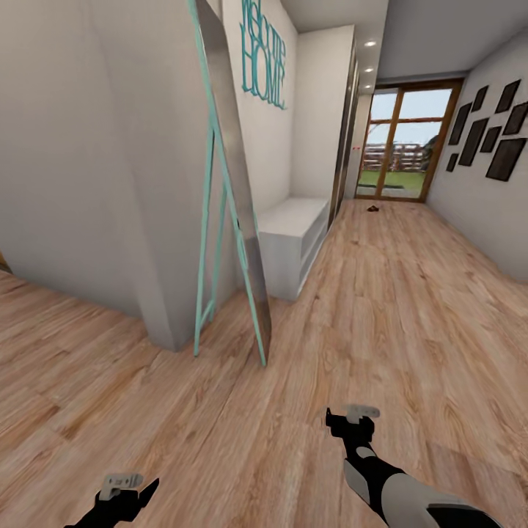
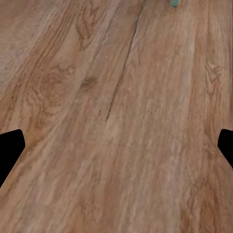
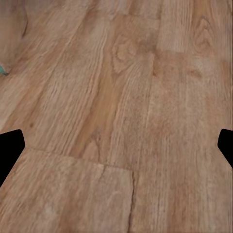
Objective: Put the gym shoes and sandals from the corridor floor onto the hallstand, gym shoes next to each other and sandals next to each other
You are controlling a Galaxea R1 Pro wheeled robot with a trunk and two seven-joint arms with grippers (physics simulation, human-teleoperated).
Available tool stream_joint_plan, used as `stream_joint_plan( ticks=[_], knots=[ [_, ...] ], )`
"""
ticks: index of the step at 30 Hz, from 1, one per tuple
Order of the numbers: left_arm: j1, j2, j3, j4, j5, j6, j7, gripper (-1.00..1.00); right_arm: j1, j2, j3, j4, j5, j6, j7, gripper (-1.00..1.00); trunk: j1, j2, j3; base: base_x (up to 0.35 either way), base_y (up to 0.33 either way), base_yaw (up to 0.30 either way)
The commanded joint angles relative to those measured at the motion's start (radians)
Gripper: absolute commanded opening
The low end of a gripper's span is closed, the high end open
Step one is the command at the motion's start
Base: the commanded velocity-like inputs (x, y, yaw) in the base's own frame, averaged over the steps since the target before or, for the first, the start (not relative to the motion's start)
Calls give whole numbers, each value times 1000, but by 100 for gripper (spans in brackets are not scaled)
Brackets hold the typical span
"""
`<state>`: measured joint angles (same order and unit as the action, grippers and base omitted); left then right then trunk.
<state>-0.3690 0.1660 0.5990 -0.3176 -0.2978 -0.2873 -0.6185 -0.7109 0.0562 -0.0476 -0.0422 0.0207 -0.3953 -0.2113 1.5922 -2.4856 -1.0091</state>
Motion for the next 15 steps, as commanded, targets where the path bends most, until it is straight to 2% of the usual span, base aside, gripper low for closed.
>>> stream_joint_plan(
  ticks=[1, 15],
  knots=[
    [-1, 0, 8, 0, -11, -6, -4, 100, -1, 1, -5, 1, 2, -4, -2, 100, 0, 0, -1, 161, 20, -278],
    [-1, 0, 8, 0, -11, -6, -4, 100, -1, 1, -5, 1, 2, -4, -2, 100, 0, 0, -1, 25, 3, -278]
  ],
)
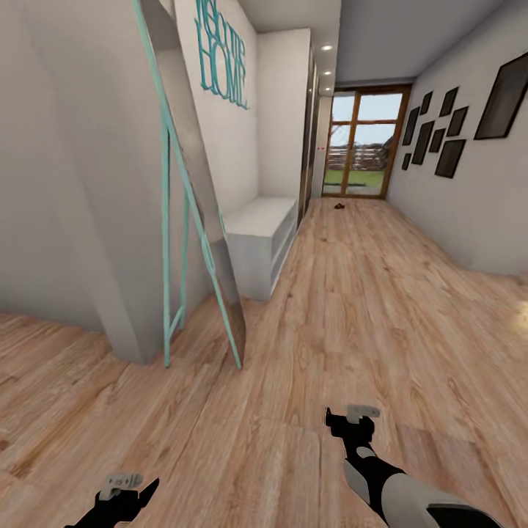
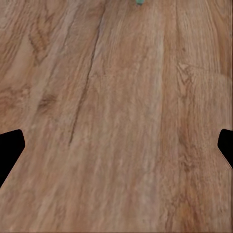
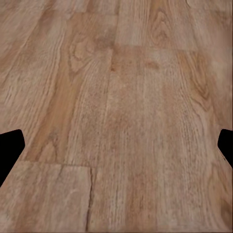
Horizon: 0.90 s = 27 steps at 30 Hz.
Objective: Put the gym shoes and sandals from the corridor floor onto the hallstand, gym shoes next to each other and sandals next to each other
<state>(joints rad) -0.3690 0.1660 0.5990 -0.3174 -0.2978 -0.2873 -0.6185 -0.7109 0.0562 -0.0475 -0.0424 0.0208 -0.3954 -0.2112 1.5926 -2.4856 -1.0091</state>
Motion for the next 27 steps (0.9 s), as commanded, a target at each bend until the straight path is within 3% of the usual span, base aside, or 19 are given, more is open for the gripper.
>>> stream_joint_plan(
  ticks=[1, 12, 19, 27],
  knots=[
    [-1, 0, 8, 0, -11, -6, -4, 100, -1, 1, -5, 1, 2, -3, -2, 100, 0, 0, -1, 1, 0, -278],
    [-1, 0, 8, 0, -11, -6, -4, 100, -1, 1, -5, 1, 2, -3, -2, 100, 0, 0, -1, 38, 0, -278],
    [-1, 0, 8, 0, -11, -6, -4, 100, -1, 1, -5, 2, 2, -3, -2, 100, 0, 0, -1, 291, 0, -266],
    [-1, 0, 8, 0, -11, -6, -4, 100, -1, 1, -5, 1, 2, -3, -2, 100, 0, 0, -1, 338, 48, -62]
  ],
)
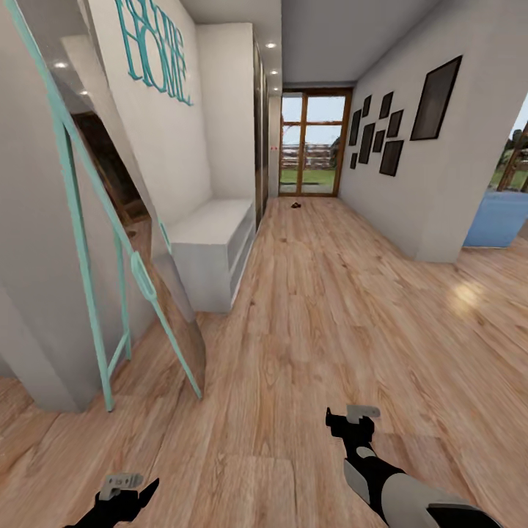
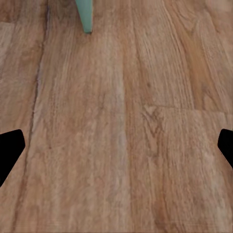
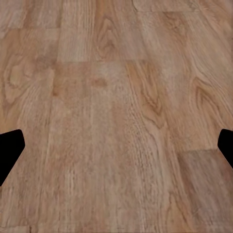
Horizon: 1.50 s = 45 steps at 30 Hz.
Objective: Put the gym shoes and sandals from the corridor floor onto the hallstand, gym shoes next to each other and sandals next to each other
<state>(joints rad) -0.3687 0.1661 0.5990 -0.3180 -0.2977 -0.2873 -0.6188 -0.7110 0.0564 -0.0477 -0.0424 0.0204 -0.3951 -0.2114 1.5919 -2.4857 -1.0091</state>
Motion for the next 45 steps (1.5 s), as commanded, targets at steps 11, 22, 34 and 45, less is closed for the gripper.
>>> stream_joint_plan(
  ticks=[11, 22, 34, 45],
  knots=[
    [-1, 0, 8, 0, -11, -6, -4, 100, -1, 0, -4, 2, 2, -4, -2, 100, 0, 0, -1, 319, 159, -5],
    [-1, 0, 8, 1, -11, -6, -4, 100, -1, 0, -4, 1, 1, -4, -2, 100, 0, 0, -1, 90, 37, -203],
    [-1, 0, 8, 1, -11, -6, -4, 100, -1, 0, -4, 1, 1, -4, -2, 100, 0, 0, -1, 17, 1, -279],
    [-1, 0, 8, 0, -11, -6, -4, 100, -1, 0, -4, 1, 1, -4, -2, 100, 0, 0, -1, 296, 67, -26]
  ],
)
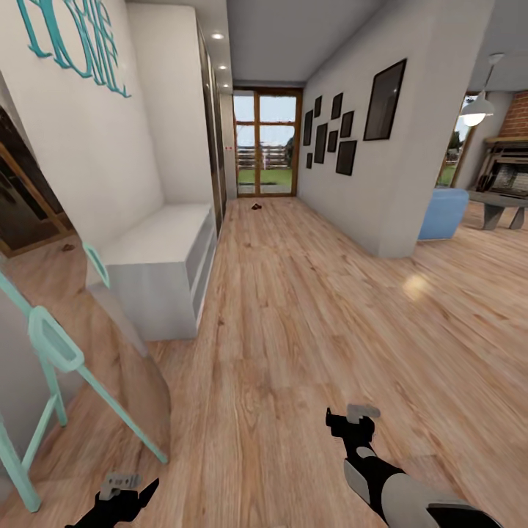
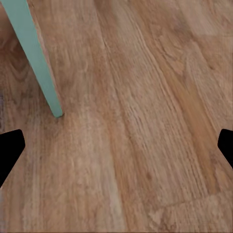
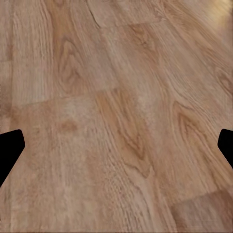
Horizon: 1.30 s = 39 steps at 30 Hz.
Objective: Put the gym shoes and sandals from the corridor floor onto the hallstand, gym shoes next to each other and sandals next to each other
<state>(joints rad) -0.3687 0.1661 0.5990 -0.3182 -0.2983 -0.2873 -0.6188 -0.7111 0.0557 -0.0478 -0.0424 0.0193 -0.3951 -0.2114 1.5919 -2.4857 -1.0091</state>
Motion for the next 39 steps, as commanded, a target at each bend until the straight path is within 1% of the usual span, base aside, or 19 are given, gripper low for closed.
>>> stream_joint_plan(
  ticks=[1, 5, 10, 25, 34, 39],
  knots=[
    [-1, 0, 8, 1, -11, -6, -4, 100, -1, 0, -4, 1, 2, -4, -2, 100, 0, 0, -1, 335, 78, -1],
    [-1, 0, 8, 1, -11, -6, -4, 100, -1, 1, -4, 1, 2, -4, -2, 100, 0, 0, -1, 236, 32, -1],
    [-1, 0, 8, 1, -11, -6, -4, 100, -1, 1, -4, 1, 2, -4, -2, 100, 0, 0, -1, 59, 7, -48],
    [-1, 0, 8, 1, -12, -6, -4, 100, -1, 0, -4, 1, 2, -4, -2, 100, 0, 0, -1, 4, 0, -256],
    [-1, -2, 8, 2, -12, -6, -4, 100, -1, 0, -4, 1, 2, -4, -2, 100, 0, 0, -1, 2, 1, -35],
    [-1, -2, 8, 2, -12, -6, -4, 100, -1, 1, -4, 1, 2, -4, -2, 100, 0, 0, -1, 159, 102, -2]
  ],
)
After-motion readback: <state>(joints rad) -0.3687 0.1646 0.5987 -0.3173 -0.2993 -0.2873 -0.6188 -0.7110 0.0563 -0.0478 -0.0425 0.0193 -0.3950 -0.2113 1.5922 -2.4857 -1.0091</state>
